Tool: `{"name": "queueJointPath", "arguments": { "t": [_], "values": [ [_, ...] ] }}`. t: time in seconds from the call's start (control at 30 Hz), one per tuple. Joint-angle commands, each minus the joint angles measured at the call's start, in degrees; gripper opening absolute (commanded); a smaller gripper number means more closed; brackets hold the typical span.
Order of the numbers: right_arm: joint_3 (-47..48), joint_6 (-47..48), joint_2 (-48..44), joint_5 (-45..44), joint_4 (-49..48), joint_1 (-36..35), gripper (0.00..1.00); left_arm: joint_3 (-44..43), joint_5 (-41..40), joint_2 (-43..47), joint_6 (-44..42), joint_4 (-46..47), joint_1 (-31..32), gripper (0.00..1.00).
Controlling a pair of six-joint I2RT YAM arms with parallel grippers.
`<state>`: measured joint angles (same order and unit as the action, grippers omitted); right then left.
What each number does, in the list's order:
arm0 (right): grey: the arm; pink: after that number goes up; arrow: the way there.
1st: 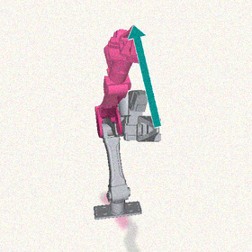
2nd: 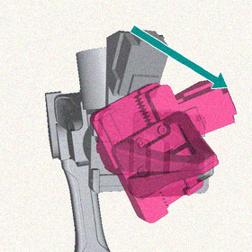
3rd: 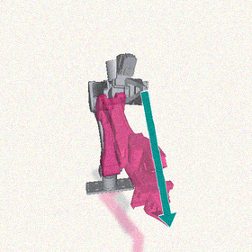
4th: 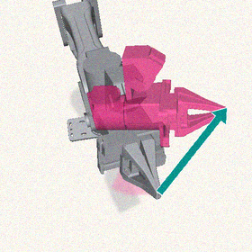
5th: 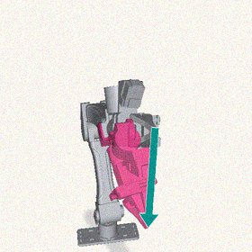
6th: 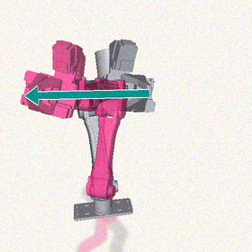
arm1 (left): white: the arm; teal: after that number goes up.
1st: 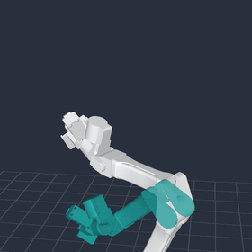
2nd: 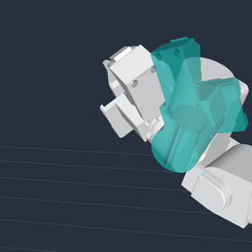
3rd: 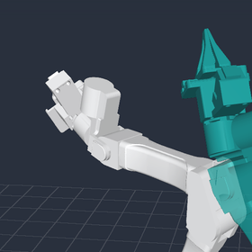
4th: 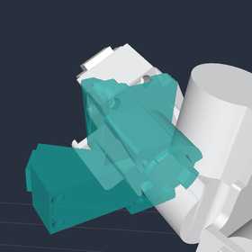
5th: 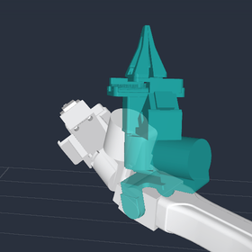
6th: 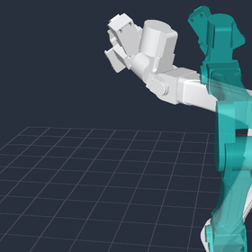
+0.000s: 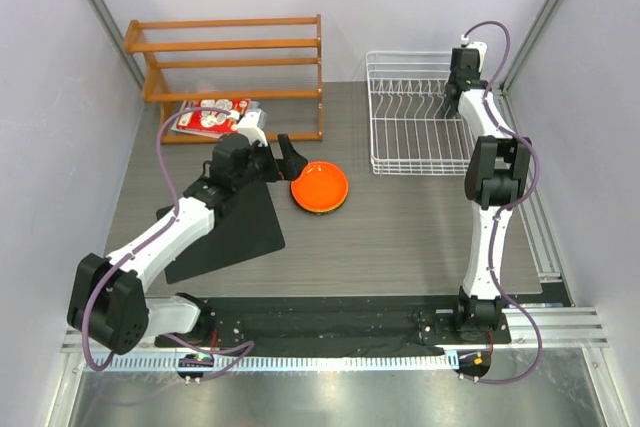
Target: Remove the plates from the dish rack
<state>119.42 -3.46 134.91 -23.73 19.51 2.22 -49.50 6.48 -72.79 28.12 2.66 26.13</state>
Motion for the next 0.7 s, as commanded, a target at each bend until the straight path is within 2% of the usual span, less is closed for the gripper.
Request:
{"name": "queueJointPath", "arguments": {
  "t": [0.0, 0.07, 0.4, 0.67],
  "values": [
    [4.0, 0.8, 0.6, 2.2, 0.1, 0.2, 0.08, -1.9, -0.8, -0.2, -0.8, 1.0, 0.1, 0.99],
    [4.1, 0.8, -0.3, 2.9, 0.5, 0.2, 0.01, -2.1, -0.9, -0.4, -0.7, 1.1, 0.1, 1.0],
    [2.9, 5.8, -8.2, -6.4, -0.3, -2.2, 0.01, -2.3, -1.5, -1.4, -0.2, 0.2, 0.1, 0.99],
    [-2.3, 8.7, -14.6, -11.7, -4.7, -5.5, 0.01, -1.9, -1.0, -0.7, 0.0, -0.5, 0.1, 0.99]
  ]
}}
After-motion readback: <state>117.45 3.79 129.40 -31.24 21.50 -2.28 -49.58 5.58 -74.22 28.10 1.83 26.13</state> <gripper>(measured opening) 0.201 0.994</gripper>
